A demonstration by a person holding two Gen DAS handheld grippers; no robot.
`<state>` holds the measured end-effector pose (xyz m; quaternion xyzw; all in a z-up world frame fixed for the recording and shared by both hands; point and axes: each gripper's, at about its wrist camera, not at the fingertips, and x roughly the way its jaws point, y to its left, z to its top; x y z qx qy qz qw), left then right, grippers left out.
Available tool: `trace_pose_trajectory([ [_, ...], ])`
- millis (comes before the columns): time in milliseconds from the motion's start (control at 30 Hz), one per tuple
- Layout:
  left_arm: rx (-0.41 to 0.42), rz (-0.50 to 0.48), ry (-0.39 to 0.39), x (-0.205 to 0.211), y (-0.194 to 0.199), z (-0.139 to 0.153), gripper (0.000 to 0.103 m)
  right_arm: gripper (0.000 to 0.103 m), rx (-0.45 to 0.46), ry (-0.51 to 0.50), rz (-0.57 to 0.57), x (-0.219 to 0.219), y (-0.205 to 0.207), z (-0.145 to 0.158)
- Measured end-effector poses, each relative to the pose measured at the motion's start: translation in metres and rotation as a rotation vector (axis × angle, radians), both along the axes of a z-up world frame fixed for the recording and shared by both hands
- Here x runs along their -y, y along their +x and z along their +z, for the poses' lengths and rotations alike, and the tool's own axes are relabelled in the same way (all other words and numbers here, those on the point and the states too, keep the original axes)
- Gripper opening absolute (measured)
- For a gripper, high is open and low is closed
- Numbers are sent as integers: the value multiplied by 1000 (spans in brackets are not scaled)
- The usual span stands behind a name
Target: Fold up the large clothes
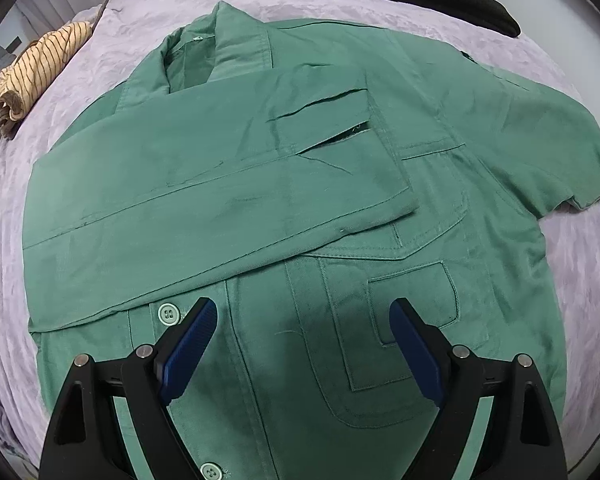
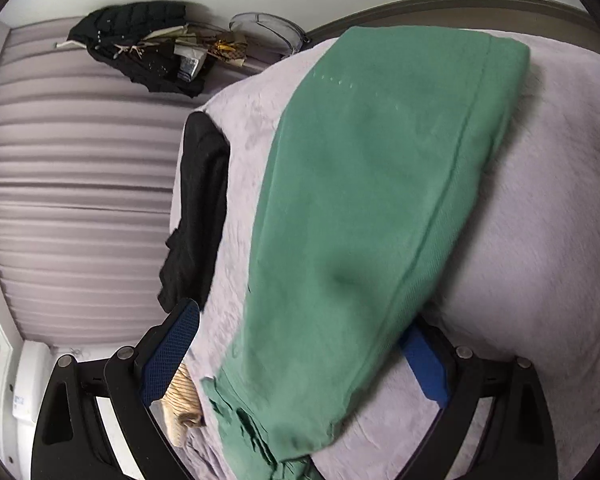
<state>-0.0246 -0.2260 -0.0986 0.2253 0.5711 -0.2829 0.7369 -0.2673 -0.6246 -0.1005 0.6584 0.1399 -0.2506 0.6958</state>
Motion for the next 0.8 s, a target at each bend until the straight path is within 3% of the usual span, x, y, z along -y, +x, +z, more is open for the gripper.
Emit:
trace_pose_trajectory([
  [100, -3, 13, -1, 0, 6, -2, 89, 95, 23, 24, -53, 12, 2, -1],
  [133, -2, 17, -2, 0, 8, -2, 89, 78, 20, 38, -68, 15, 2, -2],
  [167, 0, 20, -1, -1, 10, -2, 89, 44, 7, 53, -68, 17, 5, -3],
  [233, 5, 28, -1, -3, 17, -2, 89, 8, -44, 73, -44, 20, 9, -5],
  [367, 20, 46, -4, -17, 30, 0, 89, 7, 22, -5, -19, 14, 14, 16],
  [500, 46, 72, -7, -38, 47, 3, 89, 7, 127, -91, 106, -9, 50, 55],
  [633, 69, 116, -11, -65, 58, 5, 89, 7, 169, -221, 331, -60, 117, 98],
  [800, 122, 198, -12, -109, 83, 9, 89, 7, 78, -423, 683, -166, 223, 124],
])
